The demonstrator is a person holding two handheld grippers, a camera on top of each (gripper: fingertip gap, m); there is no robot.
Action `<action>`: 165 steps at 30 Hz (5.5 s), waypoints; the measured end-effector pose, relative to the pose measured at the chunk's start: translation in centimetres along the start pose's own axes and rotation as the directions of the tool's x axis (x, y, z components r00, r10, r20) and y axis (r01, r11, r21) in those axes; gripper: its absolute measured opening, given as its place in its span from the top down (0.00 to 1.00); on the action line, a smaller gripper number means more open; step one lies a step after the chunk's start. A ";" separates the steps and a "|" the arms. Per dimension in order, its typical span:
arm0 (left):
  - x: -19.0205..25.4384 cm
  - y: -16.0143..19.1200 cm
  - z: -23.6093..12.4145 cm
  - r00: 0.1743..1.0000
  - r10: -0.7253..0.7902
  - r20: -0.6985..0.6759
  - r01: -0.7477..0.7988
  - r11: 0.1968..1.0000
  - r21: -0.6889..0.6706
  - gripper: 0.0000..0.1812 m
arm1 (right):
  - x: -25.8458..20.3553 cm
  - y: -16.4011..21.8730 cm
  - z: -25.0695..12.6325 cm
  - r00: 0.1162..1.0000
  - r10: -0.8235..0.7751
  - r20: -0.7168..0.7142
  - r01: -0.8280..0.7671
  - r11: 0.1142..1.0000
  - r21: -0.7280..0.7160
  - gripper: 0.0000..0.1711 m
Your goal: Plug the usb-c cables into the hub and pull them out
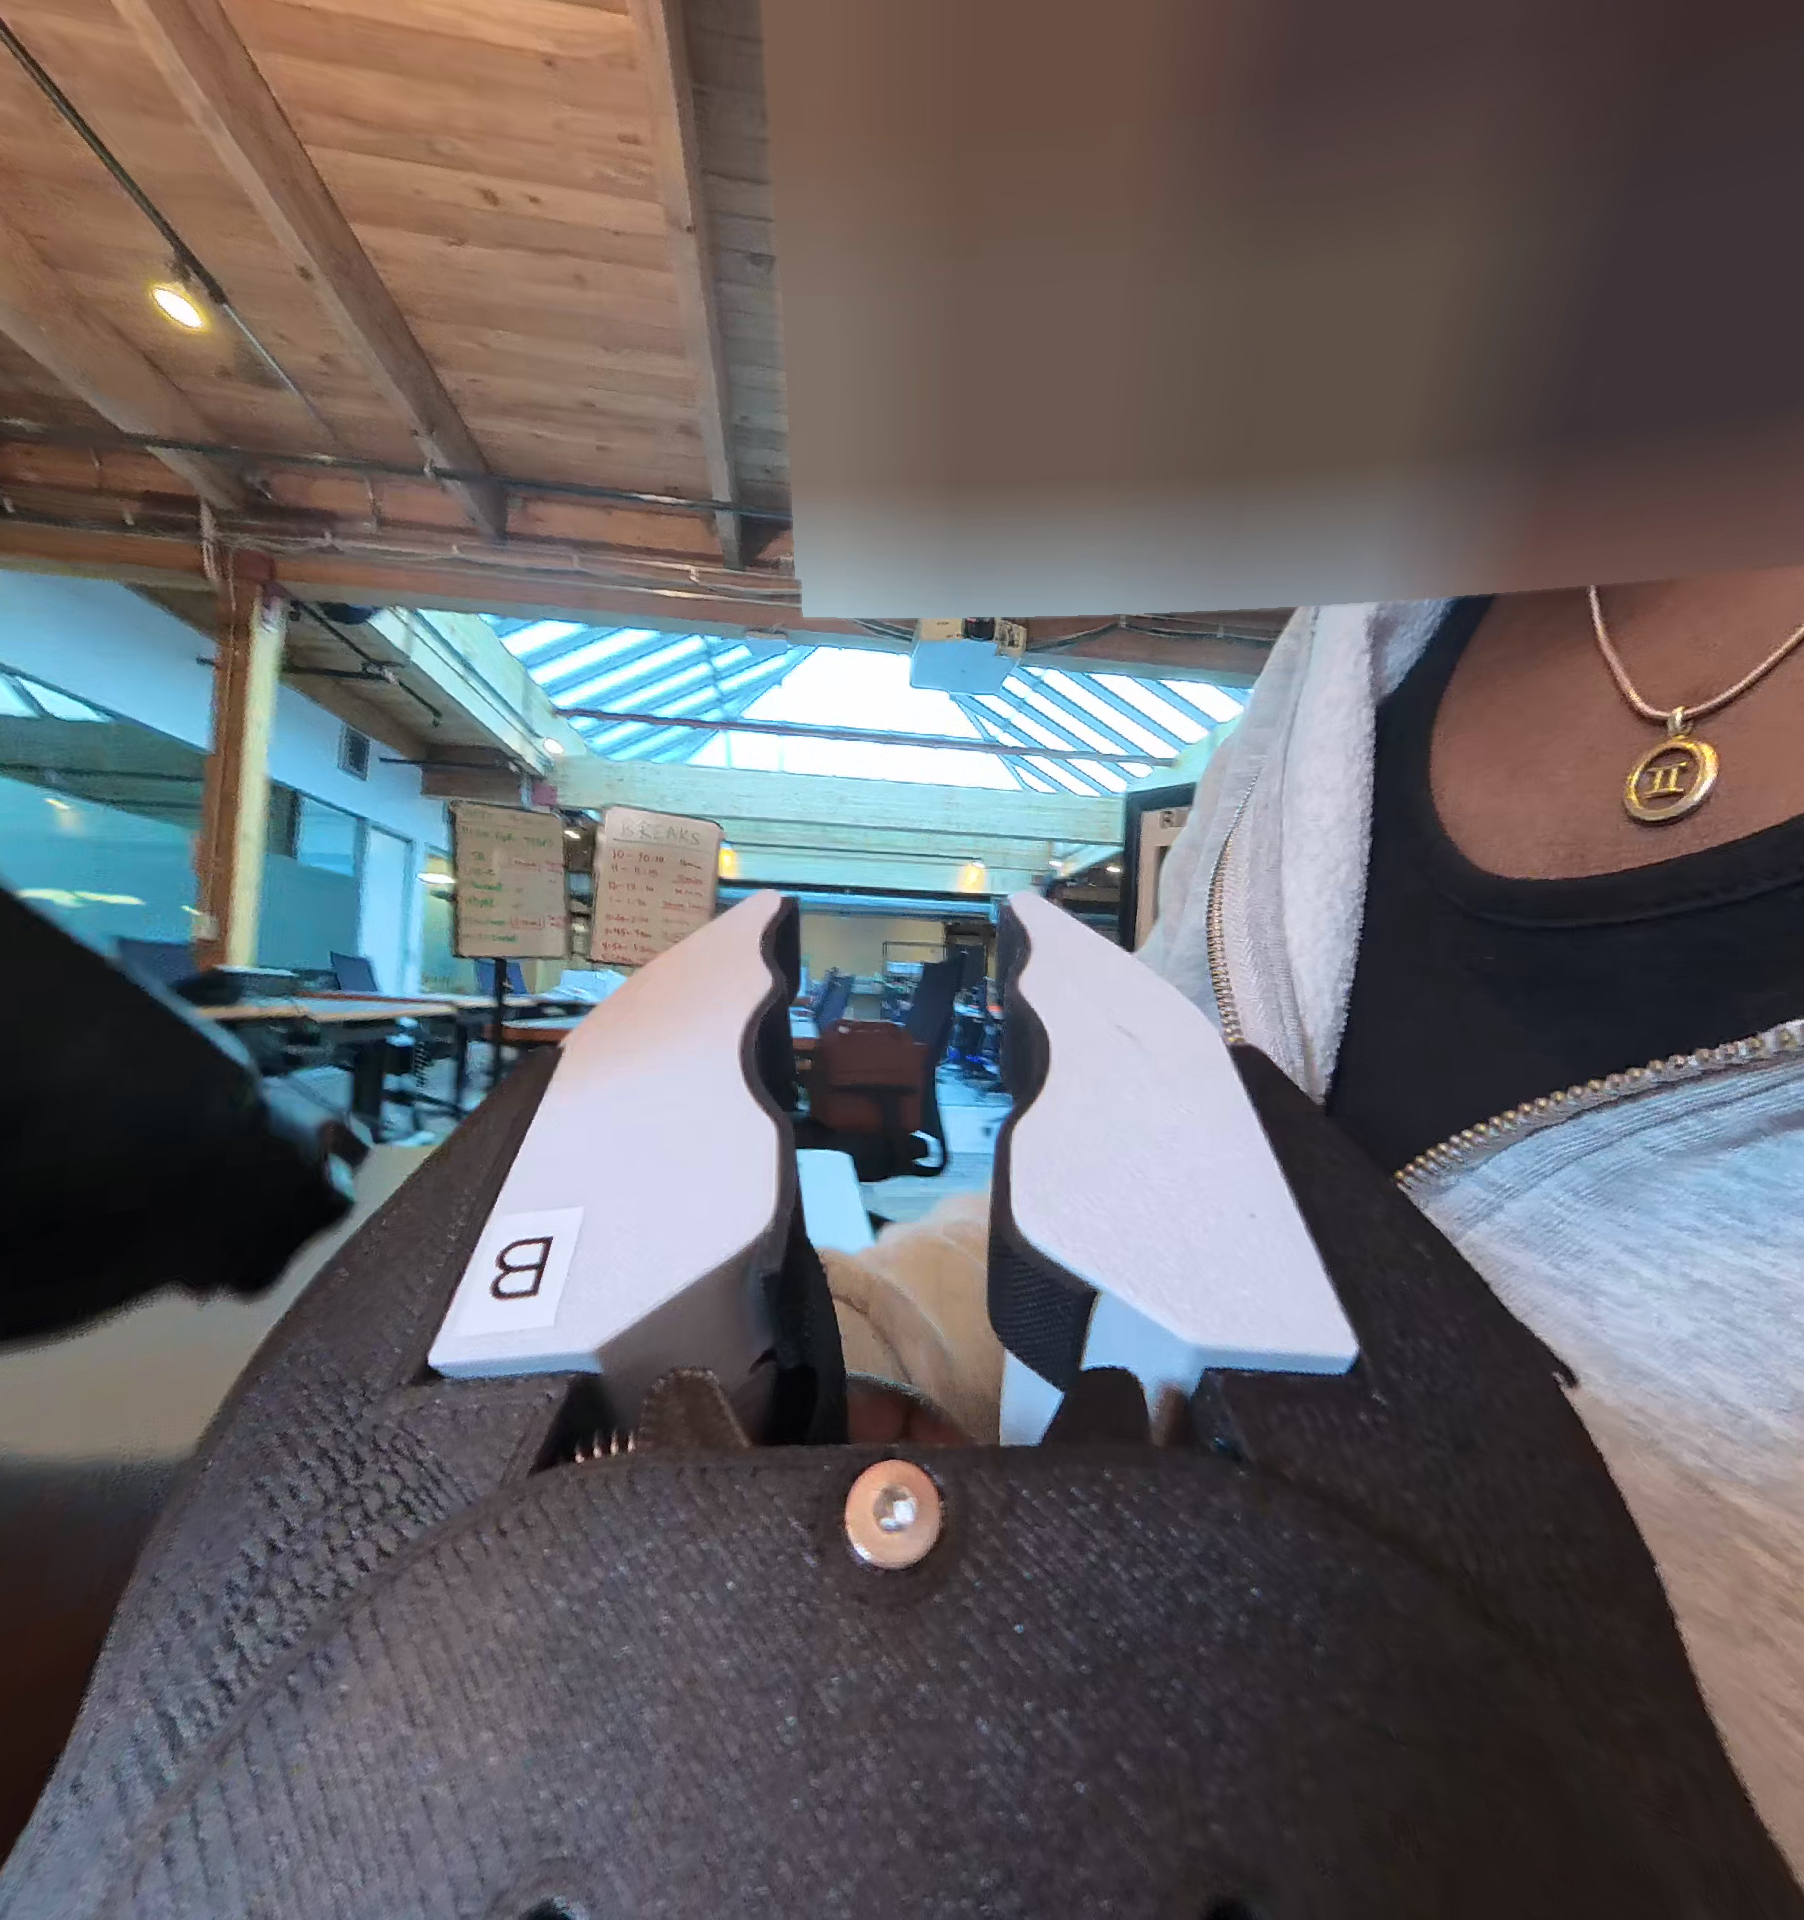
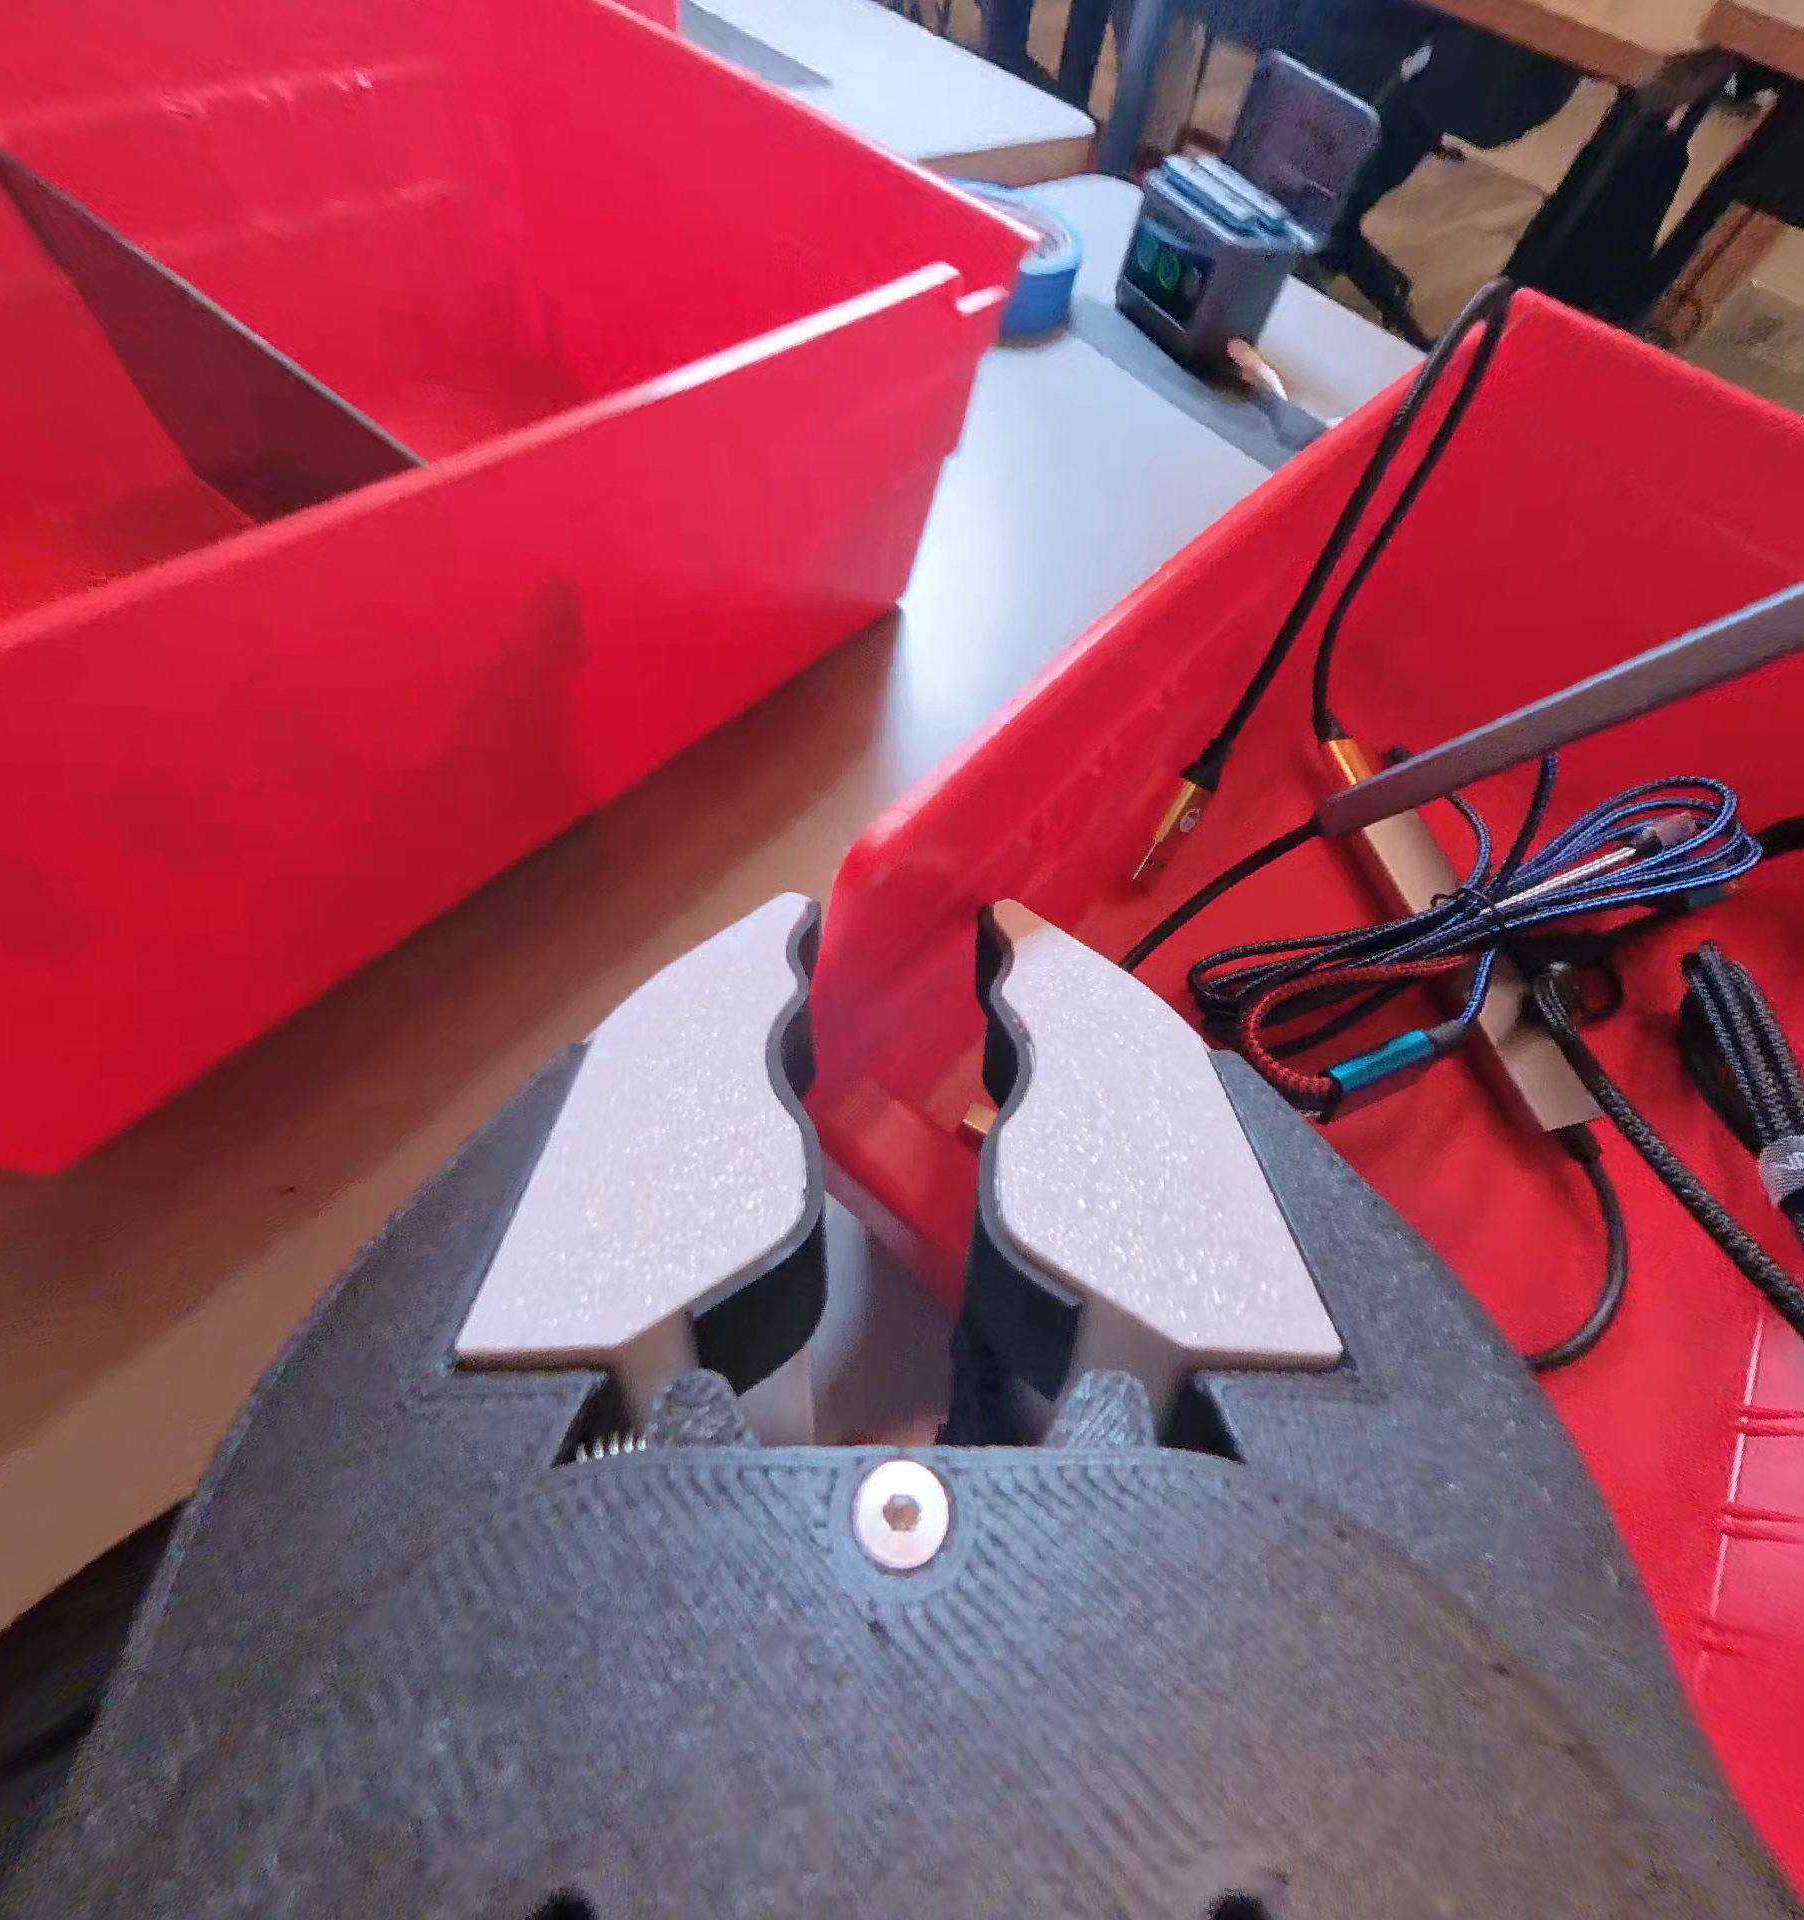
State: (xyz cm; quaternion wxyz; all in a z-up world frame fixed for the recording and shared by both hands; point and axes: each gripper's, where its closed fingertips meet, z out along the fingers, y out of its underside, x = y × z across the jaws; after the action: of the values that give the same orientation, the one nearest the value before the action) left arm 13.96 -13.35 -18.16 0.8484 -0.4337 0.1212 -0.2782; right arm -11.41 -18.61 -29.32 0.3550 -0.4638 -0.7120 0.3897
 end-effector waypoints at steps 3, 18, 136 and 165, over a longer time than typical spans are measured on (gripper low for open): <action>0.6 -0.6 -0.3 0.998 0.069 0.000 -0.069 0.997 0.021 0.81 | -1.3 -0.4 0.4 0.997 -0.076 0.015 0.075 0.997 0.017 0.84; 1.0 0.3 -0.1 0.993 0.118 -0.012 -0.118 0.993 -0.027 0.81 | -4.9 -0.9 0.2 0.942 -0.280 0.187 0.254 0.955 0.153 0.84; -18.7 1.8 -21.5 0.292 0.953 0.076 0.327 -0.025 -0.945 0.76 | 20.5 17.0 -21.8 0.748 -0.515 -0.418 0.372 0.847 -0.379 0.78; -6.9 -5.3 -31.4 0.373 0.901 0.222 0.294 0.113 -0.949 0.68 | 28.0 24.9 -36.8 0.758 -0.449 -0.474 0.218 0.859 -0.464 0.72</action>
State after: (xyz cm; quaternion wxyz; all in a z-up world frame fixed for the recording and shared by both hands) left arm -7.61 -32.84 -32.80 0.3473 -0.8640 -0.0614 0.3593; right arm 21.11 22.58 -30.97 0.5179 -0.4806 -0.7075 0.0170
